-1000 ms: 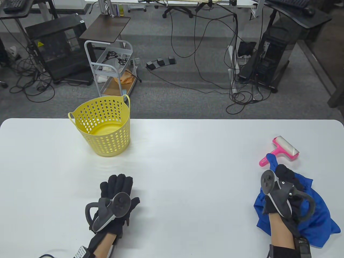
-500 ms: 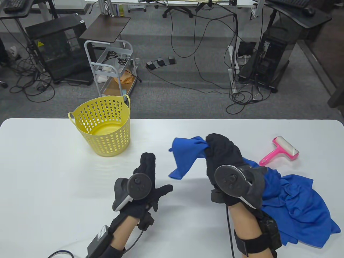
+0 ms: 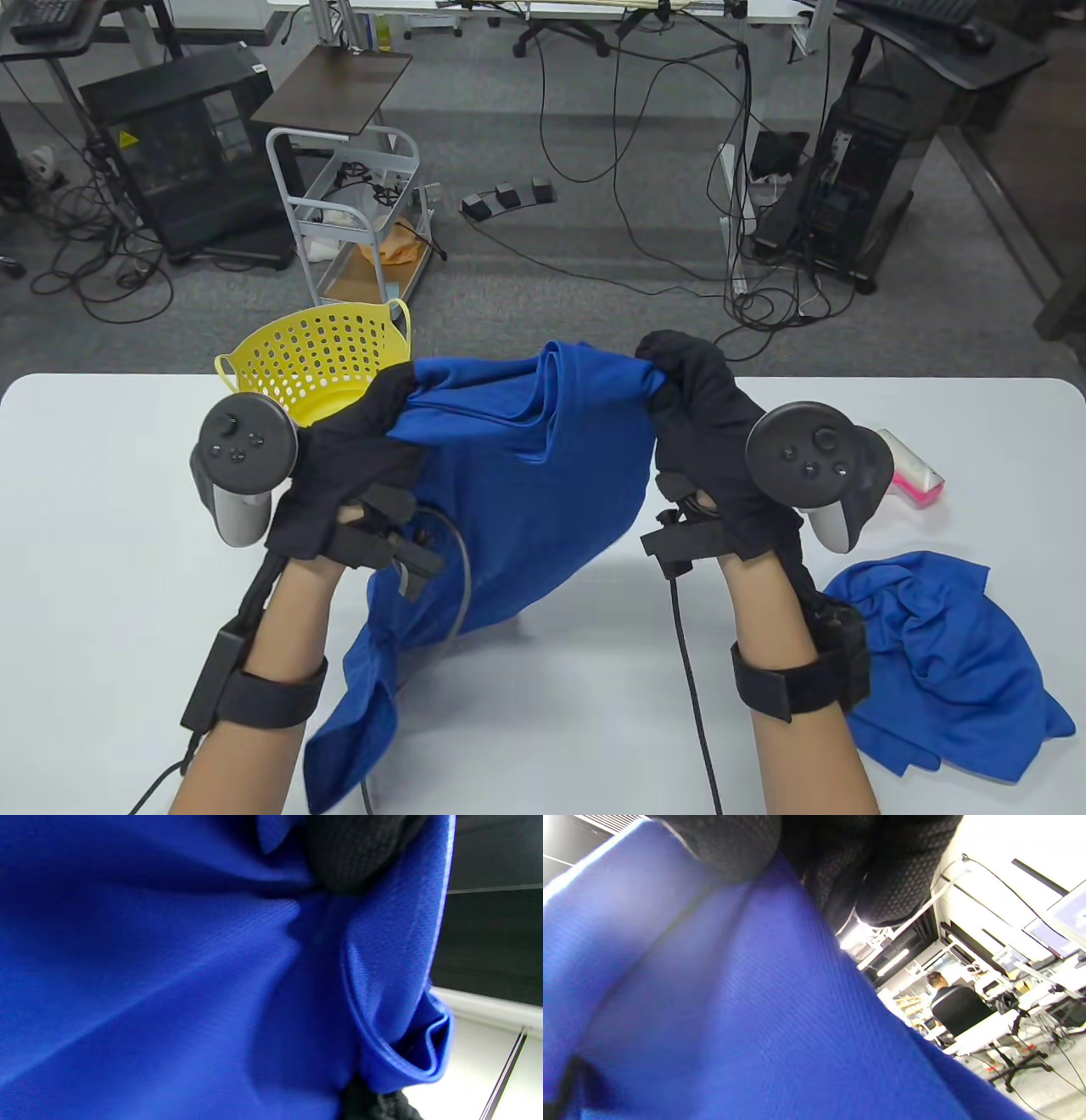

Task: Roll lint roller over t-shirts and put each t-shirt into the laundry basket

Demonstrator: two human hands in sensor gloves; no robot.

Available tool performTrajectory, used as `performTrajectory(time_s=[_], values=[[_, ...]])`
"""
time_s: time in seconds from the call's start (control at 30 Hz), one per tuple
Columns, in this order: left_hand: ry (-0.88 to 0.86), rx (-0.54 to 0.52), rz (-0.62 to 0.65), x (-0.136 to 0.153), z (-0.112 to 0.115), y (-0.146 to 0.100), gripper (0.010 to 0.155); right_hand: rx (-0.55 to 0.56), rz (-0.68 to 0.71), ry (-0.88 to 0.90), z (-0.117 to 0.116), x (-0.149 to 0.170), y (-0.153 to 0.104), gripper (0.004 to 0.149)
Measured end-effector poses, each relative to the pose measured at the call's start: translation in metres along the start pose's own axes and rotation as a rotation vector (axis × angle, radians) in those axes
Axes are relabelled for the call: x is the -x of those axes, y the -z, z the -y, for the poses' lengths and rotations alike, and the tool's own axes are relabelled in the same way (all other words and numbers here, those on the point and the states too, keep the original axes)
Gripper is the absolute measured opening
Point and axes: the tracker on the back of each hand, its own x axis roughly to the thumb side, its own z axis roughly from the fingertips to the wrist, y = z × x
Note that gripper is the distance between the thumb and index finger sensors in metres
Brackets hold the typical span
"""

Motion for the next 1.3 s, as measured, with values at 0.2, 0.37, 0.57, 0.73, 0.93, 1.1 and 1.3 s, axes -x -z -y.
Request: performTrajectory(time_s=[0.2,0.37,0.57,0.73,0.93,1.1,1.3], values=[[0.153,0.022,0.046,-0.041,-0.01,0.012,0.042,-0.08,0.001,-0.113,-0.005,0.0,0.004,0.045],[0.275,0.079,0.07,-0.056,0.0,0.016,0.042,-0.041,0.111,0.062,-0.001,-0.024,-0.003,0.047],[0.448,0.092,0.054,-0.058,0.02,0.021,0.044,-0.146,0.236,0.095,-0.024,-0.05,-0.009,0.083],[0.482,0.129,0.077,-0.054,0.035,0.024,0.051,-0.116,0.185,-0.299,-0.049,-0.047,-0.002,0.045],[0.456,0.191,0.174,-0.038,0.038,0.016,0.069,-0.093,0.166,-0.268,-0.024,-0.043,0.009,0.044],[0.576,0.21,0.151,-0.027,0.046,0.015,0.083,-0.038,0.169,-0.238,-0.013,-0.049,0.013,0.043],[0.347,0.239,0.169,-0.038,0.052,0.017,0.082,-0.062,0.009,-0.294,-0.034,-0.024,0.028,0.047]])
